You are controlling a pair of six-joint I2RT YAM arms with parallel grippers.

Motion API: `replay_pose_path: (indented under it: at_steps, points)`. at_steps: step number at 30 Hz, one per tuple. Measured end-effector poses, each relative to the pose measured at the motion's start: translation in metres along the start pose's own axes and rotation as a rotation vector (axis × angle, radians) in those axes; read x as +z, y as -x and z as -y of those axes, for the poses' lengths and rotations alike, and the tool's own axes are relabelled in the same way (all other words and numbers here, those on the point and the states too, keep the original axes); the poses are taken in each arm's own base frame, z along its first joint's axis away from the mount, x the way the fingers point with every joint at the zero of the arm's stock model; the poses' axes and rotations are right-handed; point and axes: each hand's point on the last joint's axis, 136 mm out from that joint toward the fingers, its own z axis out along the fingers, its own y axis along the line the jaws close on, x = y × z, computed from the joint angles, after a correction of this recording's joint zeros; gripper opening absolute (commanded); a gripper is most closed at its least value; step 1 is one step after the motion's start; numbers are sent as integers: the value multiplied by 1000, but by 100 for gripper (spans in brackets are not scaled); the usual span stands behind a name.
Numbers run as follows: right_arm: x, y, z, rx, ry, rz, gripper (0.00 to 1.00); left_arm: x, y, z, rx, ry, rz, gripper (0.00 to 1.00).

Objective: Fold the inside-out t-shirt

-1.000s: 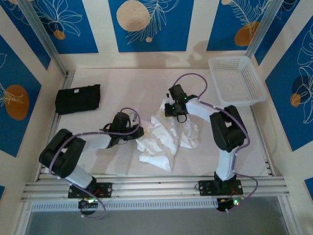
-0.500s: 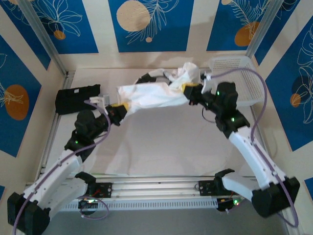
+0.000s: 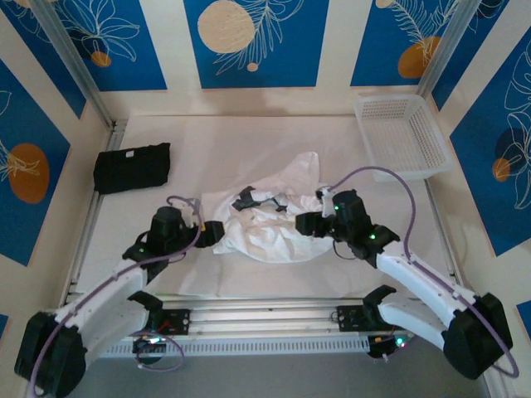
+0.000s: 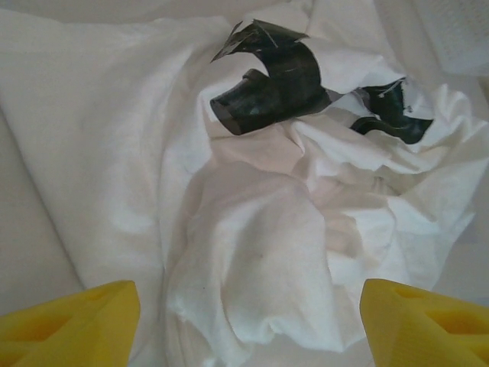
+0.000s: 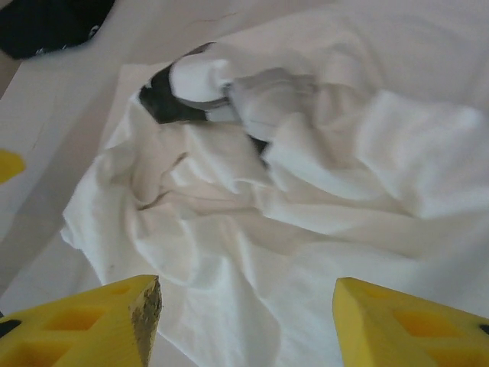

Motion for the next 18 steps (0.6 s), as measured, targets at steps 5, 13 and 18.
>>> replay_pose_path:
  at_steps: [5,13,18]
  points:
    - [47,13,-10,-97,-62,-73,63,34,11,4,32,42,-94,73]
    - [107,12,30,-160,-235,-174,36,73,20,26,184,79,-137,74]
    - [114,19,45,-157,-264,-182,0,79,20,20,220,101,-135,74]
